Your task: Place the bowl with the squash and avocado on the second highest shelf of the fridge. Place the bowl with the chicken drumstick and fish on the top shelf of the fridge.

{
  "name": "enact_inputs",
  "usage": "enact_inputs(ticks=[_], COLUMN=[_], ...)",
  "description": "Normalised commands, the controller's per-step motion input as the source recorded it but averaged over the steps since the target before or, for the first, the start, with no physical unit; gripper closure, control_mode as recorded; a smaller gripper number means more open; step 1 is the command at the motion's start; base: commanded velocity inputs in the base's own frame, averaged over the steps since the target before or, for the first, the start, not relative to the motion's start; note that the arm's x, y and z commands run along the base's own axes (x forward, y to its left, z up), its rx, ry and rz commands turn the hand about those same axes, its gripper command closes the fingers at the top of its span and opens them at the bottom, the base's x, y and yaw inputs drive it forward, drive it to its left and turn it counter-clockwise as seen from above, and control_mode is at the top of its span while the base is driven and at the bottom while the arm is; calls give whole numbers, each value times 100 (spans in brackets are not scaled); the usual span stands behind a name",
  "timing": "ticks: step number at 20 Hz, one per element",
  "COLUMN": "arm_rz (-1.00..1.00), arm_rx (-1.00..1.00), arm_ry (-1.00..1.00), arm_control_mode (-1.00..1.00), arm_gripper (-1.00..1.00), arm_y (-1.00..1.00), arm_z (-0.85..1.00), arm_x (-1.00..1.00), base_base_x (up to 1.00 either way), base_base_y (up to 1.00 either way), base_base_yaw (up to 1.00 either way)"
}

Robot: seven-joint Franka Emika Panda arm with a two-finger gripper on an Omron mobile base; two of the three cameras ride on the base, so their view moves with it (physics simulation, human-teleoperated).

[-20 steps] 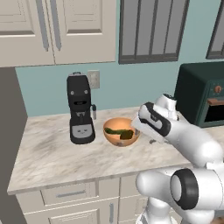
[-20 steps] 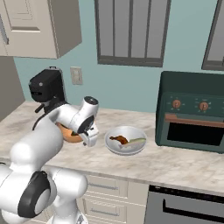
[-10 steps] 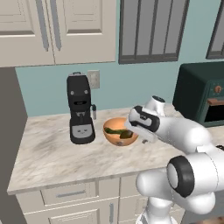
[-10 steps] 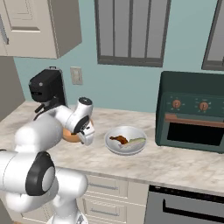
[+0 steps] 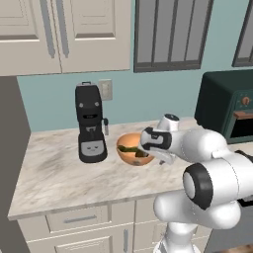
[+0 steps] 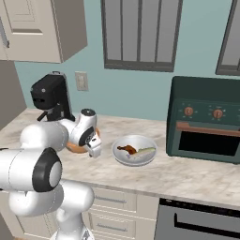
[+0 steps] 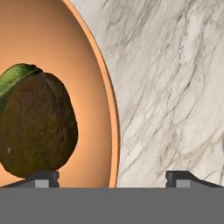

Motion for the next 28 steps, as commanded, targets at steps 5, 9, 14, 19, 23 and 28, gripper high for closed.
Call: enact_inputs(ticks=[5,9,14,19,23,28], arm_rz=[0,0,-4,-29,-30,-17], arm_rx=[0,0,1,8,8,1], arm_ry=[0,0,-1,-12,-4,-1], arm_control_mode=[-100,-100,-100,-100,-100,-100], arm_gripper=[100,100,100,100,100,100], arm_y=[2,0,0,-33,-76,-47], arm_z=[-2,0,11,84,100,100], arm_x=[0,0,-21,-36,-59,-94], base_base_x=[0,0,0,0,0,0], base_base_y=[0,0,0,0,0,0], base_base_yaw=[0,0,0,0,0,0])
